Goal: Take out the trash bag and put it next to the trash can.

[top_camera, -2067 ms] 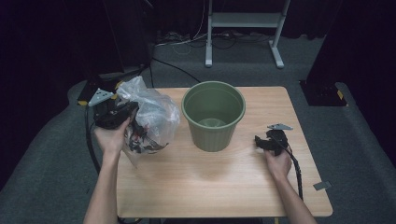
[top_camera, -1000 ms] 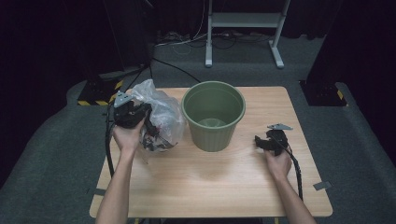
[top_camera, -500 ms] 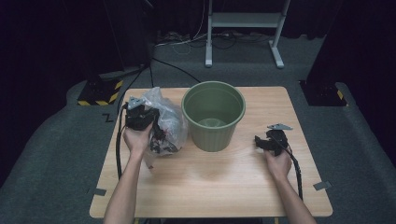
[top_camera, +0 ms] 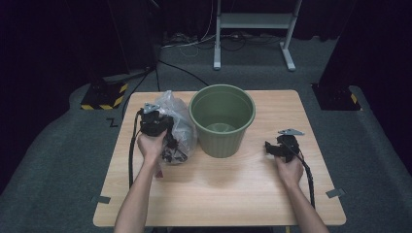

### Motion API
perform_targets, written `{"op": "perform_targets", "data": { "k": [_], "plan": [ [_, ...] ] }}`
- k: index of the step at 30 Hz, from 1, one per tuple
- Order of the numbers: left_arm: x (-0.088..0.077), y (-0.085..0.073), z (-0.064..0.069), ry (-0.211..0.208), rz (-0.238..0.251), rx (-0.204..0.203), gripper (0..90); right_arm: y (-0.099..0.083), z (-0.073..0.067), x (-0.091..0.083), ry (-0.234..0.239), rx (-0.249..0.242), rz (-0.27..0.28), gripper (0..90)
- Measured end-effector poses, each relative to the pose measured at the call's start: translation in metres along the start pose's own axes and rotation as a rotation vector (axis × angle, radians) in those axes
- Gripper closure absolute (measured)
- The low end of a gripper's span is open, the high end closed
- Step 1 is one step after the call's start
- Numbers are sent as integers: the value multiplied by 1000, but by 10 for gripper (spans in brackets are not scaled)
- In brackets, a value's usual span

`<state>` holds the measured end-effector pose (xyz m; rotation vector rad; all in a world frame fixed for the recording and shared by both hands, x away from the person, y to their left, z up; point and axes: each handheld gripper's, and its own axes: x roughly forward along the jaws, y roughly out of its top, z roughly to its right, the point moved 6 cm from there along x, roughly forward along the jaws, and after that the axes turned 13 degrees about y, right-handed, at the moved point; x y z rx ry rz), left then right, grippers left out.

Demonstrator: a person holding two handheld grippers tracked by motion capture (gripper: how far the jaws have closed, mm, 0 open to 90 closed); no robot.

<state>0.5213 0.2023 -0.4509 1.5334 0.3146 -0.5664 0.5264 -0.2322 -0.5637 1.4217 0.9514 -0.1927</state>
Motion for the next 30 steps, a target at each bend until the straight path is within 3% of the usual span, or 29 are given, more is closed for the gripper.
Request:
{"op": "perform_targets", "data": {
  "k": [7, 12, 18, 22, 25, 30],
  "plan": [
    [4, -6, 2, 1, -20, -4, 740, 0, 0, 0, 1, -1, 0, 265],
    [2, -8, 1, -6, -40, -17, 519, 0, 0, 0, 1, -1, 0, 265],
    [-12, -3, 3, -31, -16, -41, 373, 0, 0, 0, 2, 0, -1, 264],
    [-19, -2, 6, -36, -20, -24, 333, 0, 0, 0, 3, -3, -1, 263],
    [-25, -3, 10, -30, -14, 13, 314, 0, 0, 0, 2, -4, -3, 262],
    [-35, -10, 15, -43, -2, 27, 306, 0, 0, 0, 2, -4, -2, 262]
  ]
}}
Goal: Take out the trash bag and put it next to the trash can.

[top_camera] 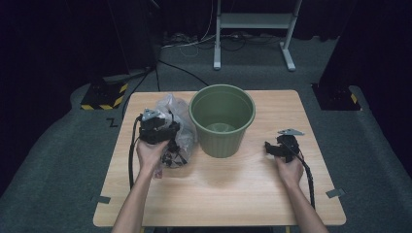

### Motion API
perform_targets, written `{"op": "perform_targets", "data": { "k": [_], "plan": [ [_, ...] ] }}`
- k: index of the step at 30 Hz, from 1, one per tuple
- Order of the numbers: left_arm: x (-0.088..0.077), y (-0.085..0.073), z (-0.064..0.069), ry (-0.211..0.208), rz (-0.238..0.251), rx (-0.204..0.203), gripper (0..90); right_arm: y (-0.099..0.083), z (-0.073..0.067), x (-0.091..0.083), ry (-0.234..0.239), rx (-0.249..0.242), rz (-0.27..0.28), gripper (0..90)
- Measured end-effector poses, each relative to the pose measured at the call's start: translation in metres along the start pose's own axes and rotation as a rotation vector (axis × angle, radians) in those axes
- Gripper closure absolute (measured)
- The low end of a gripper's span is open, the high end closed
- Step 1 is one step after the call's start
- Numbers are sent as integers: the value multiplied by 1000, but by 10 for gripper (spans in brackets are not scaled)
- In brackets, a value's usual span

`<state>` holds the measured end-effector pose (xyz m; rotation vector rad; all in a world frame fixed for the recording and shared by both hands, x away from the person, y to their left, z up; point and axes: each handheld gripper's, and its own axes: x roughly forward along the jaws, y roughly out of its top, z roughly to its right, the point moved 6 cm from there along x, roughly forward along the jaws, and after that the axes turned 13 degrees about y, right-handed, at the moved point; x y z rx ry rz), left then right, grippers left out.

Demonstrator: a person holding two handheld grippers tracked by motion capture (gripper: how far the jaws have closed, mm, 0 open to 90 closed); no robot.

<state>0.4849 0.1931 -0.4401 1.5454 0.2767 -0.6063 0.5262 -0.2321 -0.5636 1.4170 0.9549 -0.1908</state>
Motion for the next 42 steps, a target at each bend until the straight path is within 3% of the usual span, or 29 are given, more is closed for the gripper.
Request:
{"op": "perform_targets", "data": {
  "k": [13, 24, 35, 42],
  "plan": [
    [-16, -16, 8, -21, 7, 18, 321, 0, 0, 0, 1, -4, -1, 262],
    [-26, -40, 20, -43, 1, 38, 344, 0, 0, 0, 2, -5, 1, 262],
    [-23, -61, 31, -50, -3, 31, 353, 0, 0, 0, 3, -7, 0, 262],
    [-15, -73, 39, -27, -24, 73, 355, 0, 0, 0, 4, -7, 0, 262]
  ]
}}
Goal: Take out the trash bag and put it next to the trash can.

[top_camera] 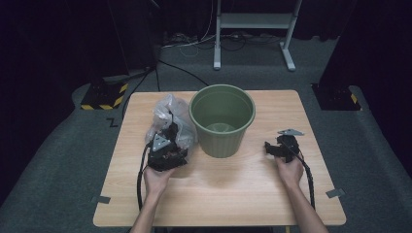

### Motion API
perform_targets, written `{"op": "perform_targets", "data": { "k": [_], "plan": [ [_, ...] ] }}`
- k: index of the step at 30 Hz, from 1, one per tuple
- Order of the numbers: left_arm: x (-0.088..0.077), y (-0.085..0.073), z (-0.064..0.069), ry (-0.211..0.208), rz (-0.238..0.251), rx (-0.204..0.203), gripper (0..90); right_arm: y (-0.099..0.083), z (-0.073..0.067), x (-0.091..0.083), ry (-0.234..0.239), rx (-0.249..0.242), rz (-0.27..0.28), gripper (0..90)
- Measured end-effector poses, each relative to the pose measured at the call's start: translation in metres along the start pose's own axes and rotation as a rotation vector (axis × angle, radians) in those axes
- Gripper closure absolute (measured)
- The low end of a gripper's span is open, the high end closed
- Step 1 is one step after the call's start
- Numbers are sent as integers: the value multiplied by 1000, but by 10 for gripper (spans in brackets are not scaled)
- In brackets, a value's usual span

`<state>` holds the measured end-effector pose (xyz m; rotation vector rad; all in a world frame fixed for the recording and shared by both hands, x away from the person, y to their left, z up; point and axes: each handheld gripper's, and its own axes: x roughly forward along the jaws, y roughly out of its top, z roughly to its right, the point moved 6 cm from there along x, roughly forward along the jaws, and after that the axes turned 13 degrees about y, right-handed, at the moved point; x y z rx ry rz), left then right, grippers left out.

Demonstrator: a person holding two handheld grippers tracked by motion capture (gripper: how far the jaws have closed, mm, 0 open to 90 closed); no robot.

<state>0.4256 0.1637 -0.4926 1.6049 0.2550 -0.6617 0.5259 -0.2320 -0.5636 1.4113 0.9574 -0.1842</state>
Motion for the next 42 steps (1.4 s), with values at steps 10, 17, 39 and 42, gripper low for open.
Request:
{"op": "perform_targets", "data": {
  "k": [10, 17, 39, 42],
  "plan": [
    [16, -13, 11, 27, -36, 33, 361, 0, 0, 0, 0, 0, 0, 262],
    [28, -17, 20, 35, -50, 51, 366, 0, 0, 0, 0, 0, 0, 262],
    [73, -38, 24, 153, -121, 76, 370, 0, 0, 0, 1, 0, 0, 262],
    [74, -38, 23, 156, -127, 65, 353, 0, 0, 0, 1, 1, 0, 262]
  ]
}}
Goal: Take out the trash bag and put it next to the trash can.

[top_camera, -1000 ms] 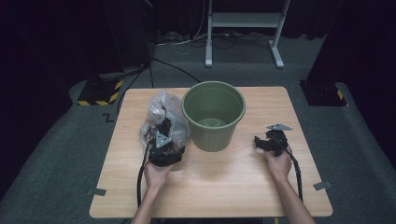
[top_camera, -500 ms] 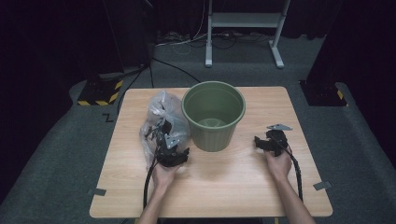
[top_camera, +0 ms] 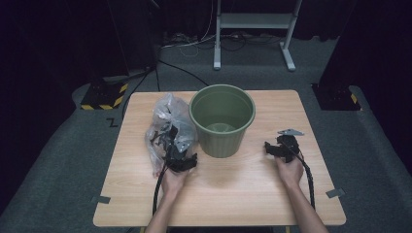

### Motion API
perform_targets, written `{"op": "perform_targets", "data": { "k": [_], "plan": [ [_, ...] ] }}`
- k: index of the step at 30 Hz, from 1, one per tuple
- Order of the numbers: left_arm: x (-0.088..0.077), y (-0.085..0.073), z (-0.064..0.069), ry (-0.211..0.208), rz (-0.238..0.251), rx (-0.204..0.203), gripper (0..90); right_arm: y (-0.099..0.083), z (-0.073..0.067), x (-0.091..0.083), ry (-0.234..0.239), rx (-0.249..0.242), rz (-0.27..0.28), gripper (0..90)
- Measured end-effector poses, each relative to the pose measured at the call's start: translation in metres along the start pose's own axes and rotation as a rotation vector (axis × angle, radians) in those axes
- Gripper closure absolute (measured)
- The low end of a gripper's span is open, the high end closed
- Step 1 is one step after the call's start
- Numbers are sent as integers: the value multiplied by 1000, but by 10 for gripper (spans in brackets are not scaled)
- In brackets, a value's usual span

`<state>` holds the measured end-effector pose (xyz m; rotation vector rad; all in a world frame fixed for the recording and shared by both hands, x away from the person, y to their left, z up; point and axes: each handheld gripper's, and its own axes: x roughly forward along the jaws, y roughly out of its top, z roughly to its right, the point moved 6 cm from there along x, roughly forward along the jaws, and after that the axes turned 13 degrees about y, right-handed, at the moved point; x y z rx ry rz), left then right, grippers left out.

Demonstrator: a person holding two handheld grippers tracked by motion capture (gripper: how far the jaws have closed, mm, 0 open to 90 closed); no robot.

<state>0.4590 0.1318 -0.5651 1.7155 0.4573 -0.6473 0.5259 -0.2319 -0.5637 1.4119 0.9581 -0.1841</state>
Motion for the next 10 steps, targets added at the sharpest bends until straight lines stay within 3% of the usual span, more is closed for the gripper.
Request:
{"op": "perform_targets", "data": {
  "k": [10],
  "plan": [
    [1, 0, -2, 2, -8, -19, 320, 0, -1, 0, 2, 3, -1, 262]
  ]
}}
